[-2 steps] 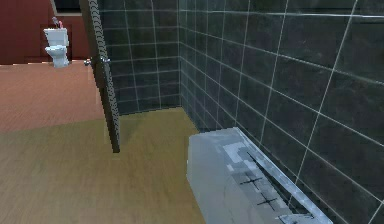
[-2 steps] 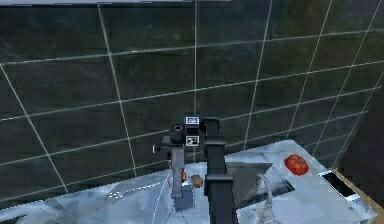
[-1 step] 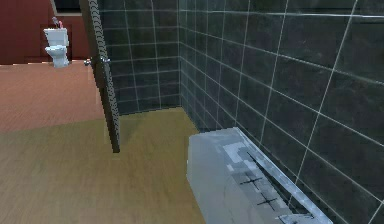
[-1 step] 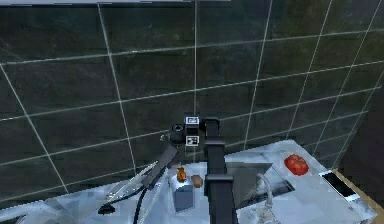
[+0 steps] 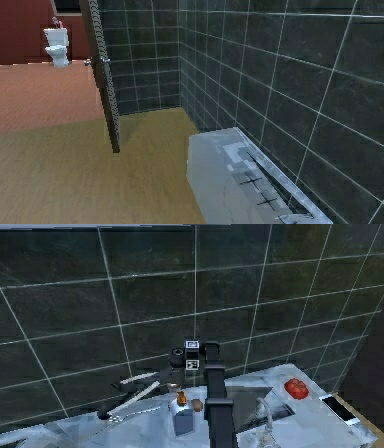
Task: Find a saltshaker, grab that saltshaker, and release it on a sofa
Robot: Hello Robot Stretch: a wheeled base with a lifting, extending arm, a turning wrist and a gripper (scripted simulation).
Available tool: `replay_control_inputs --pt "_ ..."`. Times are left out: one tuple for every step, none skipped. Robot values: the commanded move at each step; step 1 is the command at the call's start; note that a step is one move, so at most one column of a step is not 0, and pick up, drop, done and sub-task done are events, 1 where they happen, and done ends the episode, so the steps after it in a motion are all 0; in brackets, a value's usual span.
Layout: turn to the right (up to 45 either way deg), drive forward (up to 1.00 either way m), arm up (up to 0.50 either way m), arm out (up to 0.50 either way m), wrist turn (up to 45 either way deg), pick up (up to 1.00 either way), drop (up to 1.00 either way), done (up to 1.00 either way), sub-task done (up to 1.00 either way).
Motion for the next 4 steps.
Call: replay_control_inputs --pt "0.0 0.00 0.00 0.00 45.0 0.00 0.00 0.00 0.00" --pt "0.0 0.00 0.00 0.00 24.0 0.00 0.00 0.00 0.00" --pt "0.0 0.00 -0.30 0.00 0.0 0.00 0.00 0.00 0.00" --pt "0.0 0.00 0.00 0.00 0.0 1.00 0.00 0.00 0.00"
